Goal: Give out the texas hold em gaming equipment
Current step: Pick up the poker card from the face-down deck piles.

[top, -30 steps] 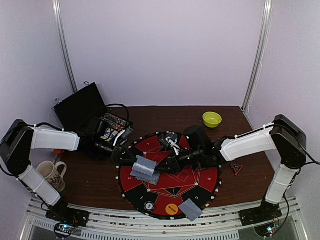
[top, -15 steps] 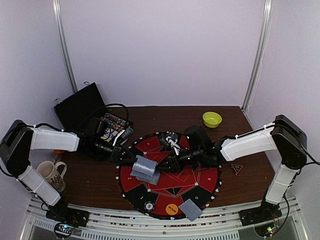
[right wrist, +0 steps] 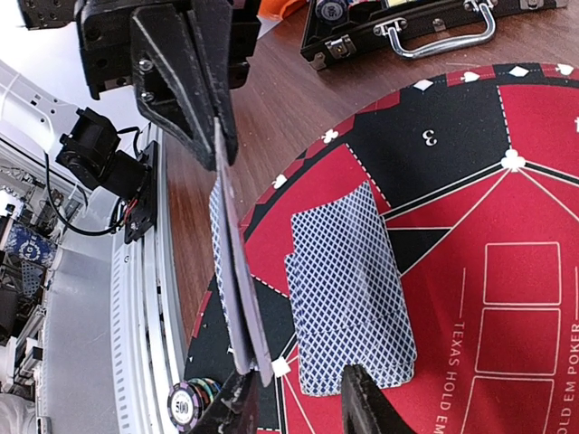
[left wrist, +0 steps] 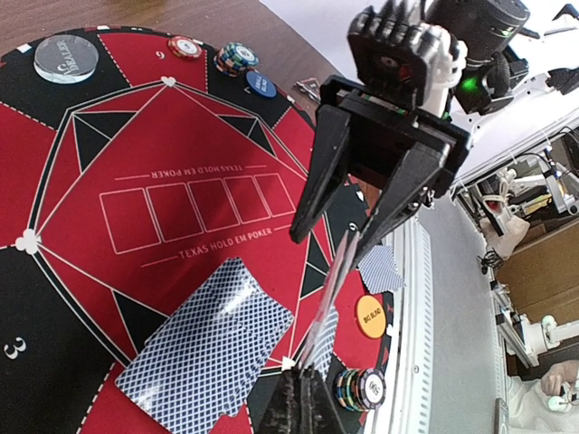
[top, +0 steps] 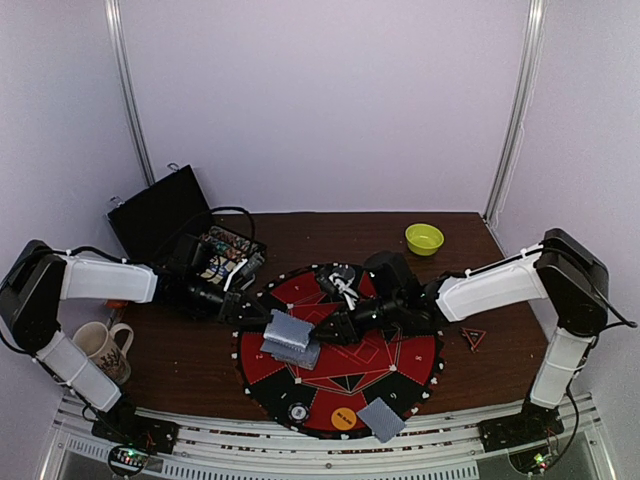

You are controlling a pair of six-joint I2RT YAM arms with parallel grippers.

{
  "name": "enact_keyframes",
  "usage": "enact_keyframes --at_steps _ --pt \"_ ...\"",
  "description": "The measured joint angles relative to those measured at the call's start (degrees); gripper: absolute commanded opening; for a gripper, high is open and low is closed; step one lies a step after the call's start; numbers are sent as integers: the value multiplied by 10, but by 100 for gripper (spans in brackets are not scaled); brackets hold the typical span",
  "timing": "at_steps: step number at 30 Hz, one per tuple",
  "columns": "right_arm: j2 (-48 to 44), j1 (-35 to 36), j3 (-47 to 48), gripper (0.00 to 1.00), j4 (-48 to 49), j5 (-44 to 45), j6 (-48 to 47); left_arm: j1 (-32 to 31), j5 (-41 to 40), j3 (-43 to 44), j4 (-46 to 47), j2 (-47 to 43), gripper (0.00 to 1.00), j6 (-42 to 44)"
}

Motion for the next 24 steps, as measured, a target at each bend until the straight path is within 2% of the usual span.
enact_keyframes --at_steps 24 --pt "1 -6 -1 32 19 -6 10 0 13 -4 14 -8 0 -6"
